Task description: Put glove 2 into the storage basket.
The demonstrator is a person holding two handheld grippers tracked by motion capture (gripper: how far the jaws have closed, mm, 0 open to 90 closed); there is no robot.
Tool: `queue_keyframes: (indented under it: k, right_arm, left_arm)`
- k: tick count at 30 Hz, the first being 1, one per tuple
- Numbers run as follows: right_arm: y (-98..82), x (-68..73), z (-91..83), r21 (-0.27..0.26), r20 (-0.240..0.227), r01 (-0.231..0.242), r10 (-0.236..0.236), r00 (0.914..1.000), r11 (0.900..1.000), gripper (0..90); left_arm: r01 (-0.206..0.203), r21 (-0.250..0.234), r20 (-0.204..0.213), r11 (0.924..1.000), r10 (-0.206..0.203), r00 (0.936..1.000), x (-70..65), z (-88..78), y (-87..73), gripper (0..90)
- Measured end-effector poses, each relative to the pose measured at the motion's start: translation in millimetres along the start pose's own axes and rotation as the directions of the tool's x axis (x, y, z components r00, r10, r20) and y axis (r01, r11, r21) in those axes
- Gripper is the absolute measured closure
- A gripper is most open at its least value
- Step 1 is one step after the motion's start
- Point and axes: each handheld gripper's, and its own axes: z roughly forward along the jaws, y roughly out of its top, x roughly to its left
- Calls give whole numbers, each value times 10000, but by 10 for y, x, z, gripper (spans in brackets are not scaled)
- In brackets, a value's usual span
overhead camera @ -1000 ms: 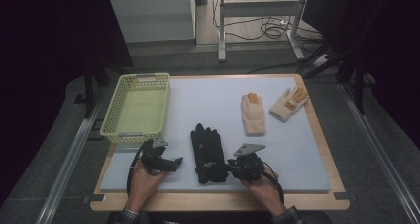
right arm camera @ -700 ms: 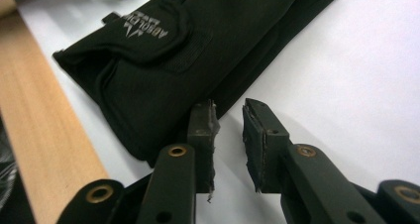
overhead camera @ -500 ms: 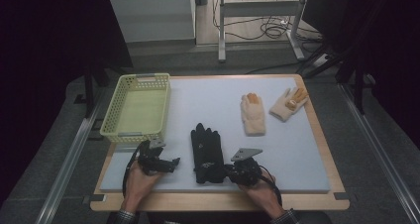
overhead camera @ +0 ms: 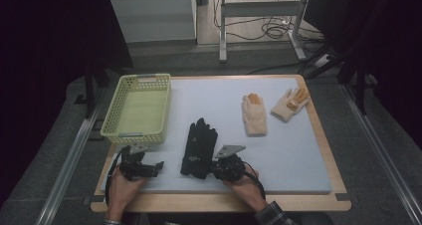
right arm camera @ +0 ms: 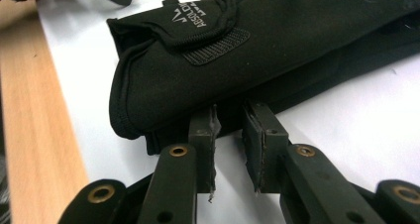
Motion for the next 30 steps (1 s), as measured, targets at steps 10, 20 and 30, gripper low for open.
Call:
queue_keyframes:
  k: [10,20,30]
  right_arm:
    - [219,70,272,52,168,257,-258,9995,9997,725]
    - [212,-56,22,12,601,580,-580,9965,9983,586]
    - [-23,-563,-439,9,2121,-72,68,9772,10000,409]
  left_arm:
    - [-46,-56,12,10000,46,10000,5,9,-7,9]
    - [-3,-221,5,9998,3,10000,6,14,-28,5]
    - [26,-159,47,9999,-25,10000,10,16,-20,4]
